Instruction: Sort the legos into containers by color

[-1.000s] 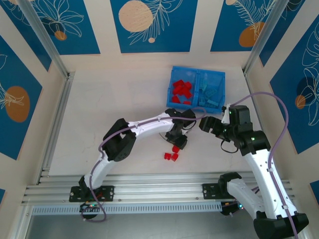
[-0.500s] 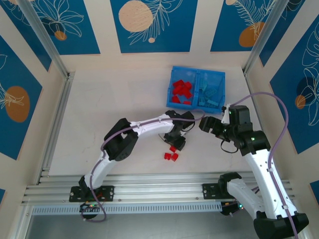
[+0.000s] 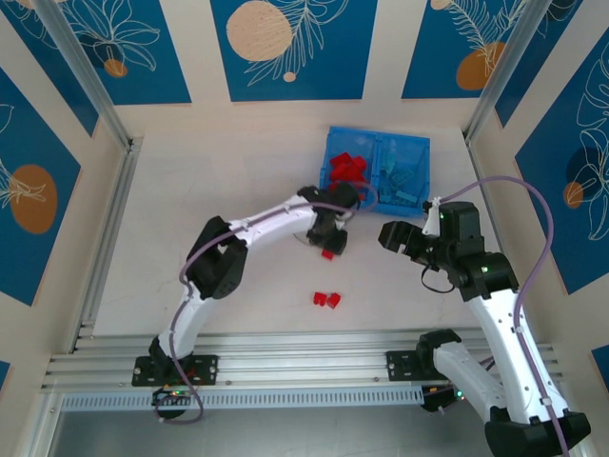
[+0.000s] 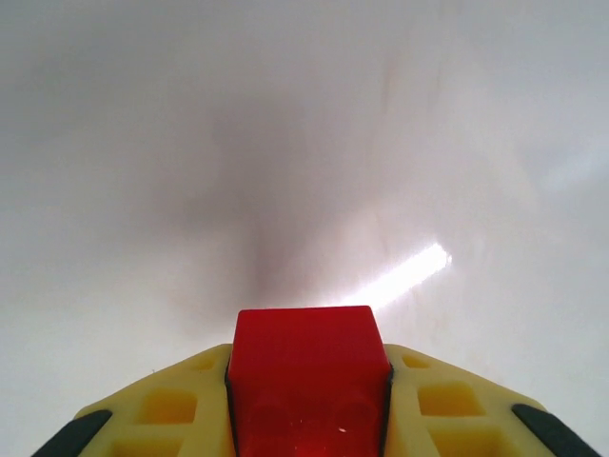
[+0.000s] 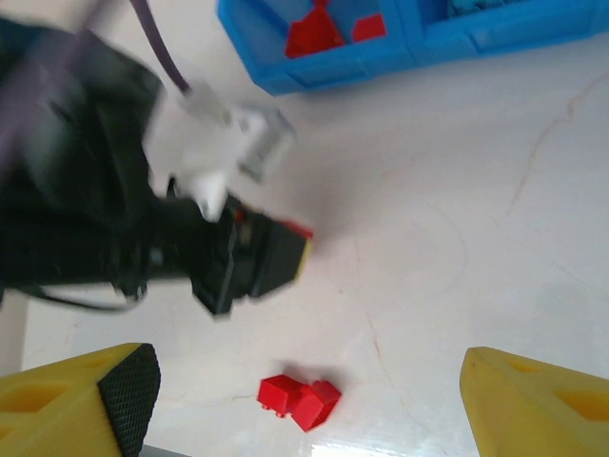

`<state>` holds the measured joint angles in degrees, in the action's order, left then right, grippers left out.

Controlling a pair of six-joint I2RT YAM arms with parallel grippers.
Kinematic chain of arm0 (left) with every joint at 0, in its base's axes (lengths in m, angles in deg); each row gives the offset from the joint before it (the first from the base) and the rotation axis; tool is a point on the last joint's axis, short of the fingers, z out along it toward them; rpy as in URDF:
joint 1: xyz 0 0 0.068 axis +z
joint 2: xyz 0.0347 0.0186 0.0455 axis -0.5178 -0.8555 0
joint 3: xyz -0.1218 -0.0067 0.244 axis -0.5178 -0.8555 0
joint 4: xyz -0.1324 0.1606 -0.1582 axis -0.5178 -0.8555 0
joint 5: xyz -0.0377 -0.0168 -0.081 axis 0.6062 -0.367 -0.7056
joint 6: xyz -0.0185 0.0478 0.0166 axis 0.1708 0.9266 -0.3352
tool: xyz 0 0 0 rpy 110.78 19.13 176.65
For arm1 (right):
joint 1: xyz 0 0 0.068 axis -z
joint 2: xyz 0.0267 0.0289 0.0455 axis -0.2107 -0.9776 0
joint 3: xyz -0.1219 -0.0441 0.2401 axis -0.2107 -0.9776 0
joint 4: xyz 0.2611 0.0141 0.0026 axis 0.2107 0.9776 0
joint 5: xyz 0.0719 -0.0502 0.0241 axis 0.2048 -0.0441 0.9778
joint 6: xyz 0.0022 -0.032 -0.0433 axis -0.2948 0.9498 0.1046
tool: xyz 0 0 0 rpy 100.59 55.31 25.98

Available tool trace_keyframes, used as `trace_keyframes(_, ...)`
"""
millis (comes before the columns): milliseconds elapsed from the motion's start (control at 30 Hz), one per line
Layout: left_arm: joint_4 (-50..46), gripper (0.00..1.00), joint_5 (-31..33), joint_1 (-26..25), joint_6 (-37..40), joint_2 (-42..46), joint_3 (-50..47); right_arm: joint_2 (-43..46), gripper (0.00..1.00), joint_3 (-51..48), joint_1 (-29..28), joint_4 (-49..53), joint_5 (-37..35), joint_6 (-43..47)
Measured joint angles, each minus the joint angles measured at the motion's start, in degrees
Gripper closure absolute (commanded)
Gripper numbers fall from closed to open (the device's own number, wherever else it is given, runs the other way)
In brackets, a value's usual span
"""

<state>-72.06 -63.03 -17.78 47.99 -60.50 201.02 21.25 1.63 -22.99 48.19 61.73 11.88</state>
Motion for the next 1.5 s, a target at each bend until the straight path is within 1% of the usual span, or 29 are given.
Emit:
trace_keyframes(133, 2.6, 0.76, 1.1, 4.5, 0.3, -0.5, 14.8, 0.9, 0.16, 0.0, -0.1, -2.3, 1.3, 0.1)
trace_keyframes(233, 7.0, 0.76, 1.8, 7.1, 0.2, -3.2, 25.8, 0.9, 0.16, 0.0, -0.1, -3.0, 1.3, 0.1)
trace_keyframes(300, 11.1, 0.76, 2.0, 8.2, 0.2, -5.7, 30.0, 0.9, 0.16, 0.0, -0.1, -3.0, 1.3, 0.0)
trace_keyframes(400, 17.1, 0.75, 2.6, 8.8, 0.2, -10.6, 32.7, 0.9, 0.16, 0.0, -0.3, -2.7, 1.0, -0.1)
trace_keyframes(433, 18.5, 0.73, 2.7, 8.8, 0.1, -13.0, 33.7, 0.9, 0.16, 0.0, -0.3, -2.4, 0.8, -0.1)
trace_keyframes(500, 20.0, 0.65, 2.8, 8.8, -0.3, -17.8, 36.2, 0.9, 0.16, 0.0, -0.3, -1.9, 0.3, -0.2)
trace_keyframes(567, 20.3, 0.54, 2.8, 8.7, -0.9, -21.8, 37.7, 1.2, 0.16, 0.0, -0.3, -1.1, -0.1, -0.2)
trace_keyframes(600, 20.2, 0.52, 2.8, 8.7, -1.3, -23.0, 37.8, 1.4, 0.16, 0.0, -0.3, -0.9, -0.3, -0.2)
trace_keyframes(700, 19.9, 0.47, 2.9, 8.6, -1.9, -24.4, 37.8, 2.5, 0.16, 0.0, -0.4, -0.7, -0.5, -0.4)
trace_keyframes(833, 19.9, 0.40, 3.0, 8.6, -1.2, -22.8, 38.4, 3.1, 0.16, 0.0, -0.4, -0.7, -0.7, -0.6)
trace_keyframes(900, 19.5, 0.39, 3.0, 8.6, -0.5, -20.8, 38.4, 3.1, 0.16, 0.0, -0.5, -0.7, -0.6, -0.6)
trace_keyframes(1000, 18.6, 0.39, 3.0, 8.6, 1.7, -15.3, 37.4, 3.1, 0.16, -1.0, -1.0, -1.5, -0.1, 0.0)
trace_keyframes(1100, 18.8, 0.37, 2.6, 8.6, 4.9, -5.4, 31.2, 2.7, 0.16, -2.6, -3.9, -2.8, 1.3, 3.7)
trace_keyframes(1200, 20.6, 0.35, 2.0, 8.6, 9.1, 8.0, 19.8, 0.5, 0.15, -3.0, -10.3, -3.3, 1.9, 10.7)
trace_keyframes(1300, 23.9, 0.32, 1.9, 8.6, 13.5, 22.0, 6.1, -3.1, 0.13, -3.0, -19.2, -3.4, 0.9, 18.3)
trace_keyframes(1367, 26.4, 0.28, 1.9, 8.6, 17.0, 31.2, -4.0, -6.6, 0.12, -3.0, -26.2, -3.4, -1.1, 24.1)
trace_keyframes(1500, 30.4, 0.22, 1.4, 8.6, 23.2, 44.8, -22.3, -15.6, 0.09, -2.9, -36.6, -2.4, -5.8, 32.5)
